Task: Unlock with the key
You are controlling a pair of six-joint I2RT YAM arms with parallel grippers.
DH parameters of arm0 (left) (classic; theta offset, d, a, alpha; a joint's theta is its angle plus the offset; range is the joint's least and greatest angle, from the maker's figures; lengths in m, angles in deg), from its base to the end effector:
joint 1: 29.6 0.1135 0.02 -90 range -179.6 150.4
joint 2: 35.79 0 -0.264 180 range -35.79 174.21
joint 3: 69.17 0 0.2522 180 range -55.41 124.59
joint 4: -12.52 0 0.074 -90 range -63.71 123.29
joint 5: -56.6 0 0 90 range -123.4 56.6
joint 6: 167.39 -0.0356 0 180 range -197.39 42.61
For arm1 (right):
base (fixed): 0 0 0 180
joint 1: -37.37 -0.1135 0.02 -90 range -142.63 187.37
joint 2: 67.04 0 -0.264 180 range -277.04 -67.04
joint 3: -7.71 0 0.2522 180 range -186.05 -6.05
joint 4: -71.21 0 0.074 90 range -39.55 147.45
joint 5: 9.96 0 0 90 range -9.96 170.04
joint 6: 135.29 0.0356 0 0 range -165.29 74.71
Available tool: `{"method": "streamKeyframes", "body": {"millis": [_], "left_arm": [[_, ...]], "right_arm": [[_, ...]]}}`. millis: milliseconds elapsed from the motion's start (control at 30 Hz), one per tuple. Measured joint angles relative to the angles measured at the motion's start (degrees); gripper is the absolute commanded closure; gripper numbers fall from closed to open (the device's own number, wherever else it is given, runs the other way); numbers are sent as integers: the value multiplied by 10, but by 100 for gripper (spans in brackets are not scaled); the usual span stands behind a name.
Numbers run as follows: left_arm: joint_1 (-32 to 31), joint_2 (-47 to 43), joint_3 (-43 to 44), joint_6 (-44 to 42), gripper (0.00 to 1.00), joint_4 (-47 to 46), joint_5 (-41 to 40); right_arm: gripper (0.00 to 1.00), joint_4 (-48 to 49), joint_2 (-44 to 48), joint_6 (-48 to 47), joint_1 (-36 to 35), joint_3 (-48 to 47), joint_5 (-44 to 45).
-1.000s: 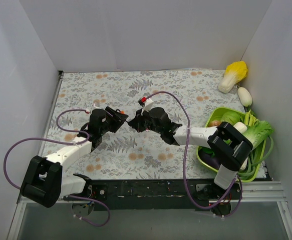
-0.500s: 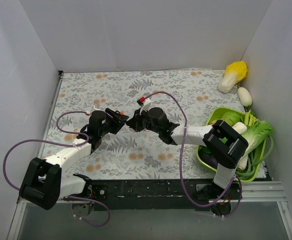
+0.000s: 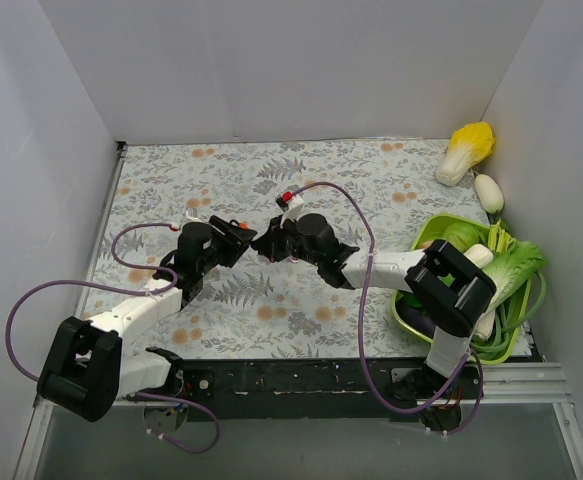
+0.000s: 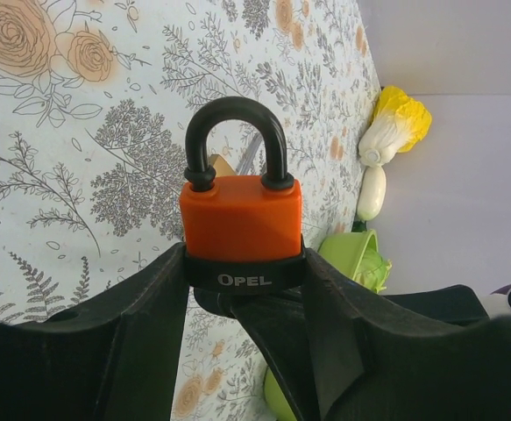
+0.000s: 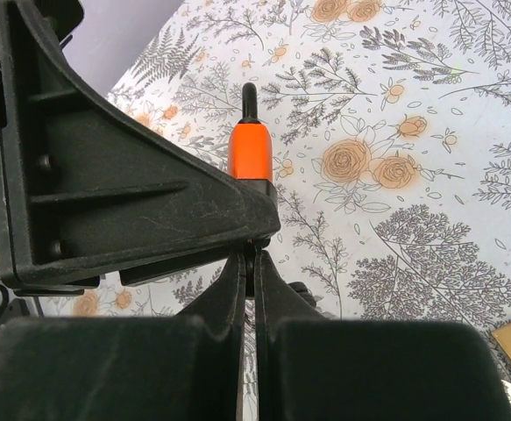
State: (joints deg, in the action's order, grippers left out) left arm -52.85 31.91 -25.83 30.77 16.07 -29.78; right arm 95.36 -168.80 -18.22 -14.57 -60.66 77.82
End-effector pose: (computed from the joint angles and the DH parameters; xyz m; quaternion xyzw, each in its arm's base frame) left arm 0.2255 -0.0993 0.2025 -0.5660 0.6428 -0.4809 0.1874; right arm 0.2409 0.3099 0.2156 -0.1763 0.7411 0.4234 0.4904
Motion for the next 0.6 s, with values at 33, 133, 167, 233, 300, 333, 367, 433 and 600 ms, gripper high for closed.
{"method": "streamKeyframes", "body": {"millis": [33, 133, 167, 233, 300, 333, 367, 433, 600], "left_arm": [[-2, 0, -1, -1, 100, -5, -2], [-2, -9, -10, -7, 100, -22, -4], [-2, -13, -12, -10, 100, -24, -5], [-4, -23, -15, -22, 100, -27, -5], [-6, -29, -17, -35, 100, -32, -2], [-8, -32, -18, -41, 100, -35, -1], [-9, -35, -18, -48, 100, -36, 1], [-10, -42, -18, -62, 100, -38, 7], [-11, -65, -19, -99, 100, -52, 19]], "right_arm": [[99, 1, 0, 4, 2, 0, -2], [99, 11, 0, 29, 11, 2, -23], [99, 17, 0, 38, 14, 4, -31], [99, 35, 1, 55, 19, 12, -45], [99, 50, 3, 71, 23, 20, -57], [99, 55, 6, 80, 25, 25, -61], [99, 58, 8, 86, 26, 28, -64], [99, 64, 14, 101, 29, 34, -70], [99, 89, 23, 142, 37, 41, -91]]}}
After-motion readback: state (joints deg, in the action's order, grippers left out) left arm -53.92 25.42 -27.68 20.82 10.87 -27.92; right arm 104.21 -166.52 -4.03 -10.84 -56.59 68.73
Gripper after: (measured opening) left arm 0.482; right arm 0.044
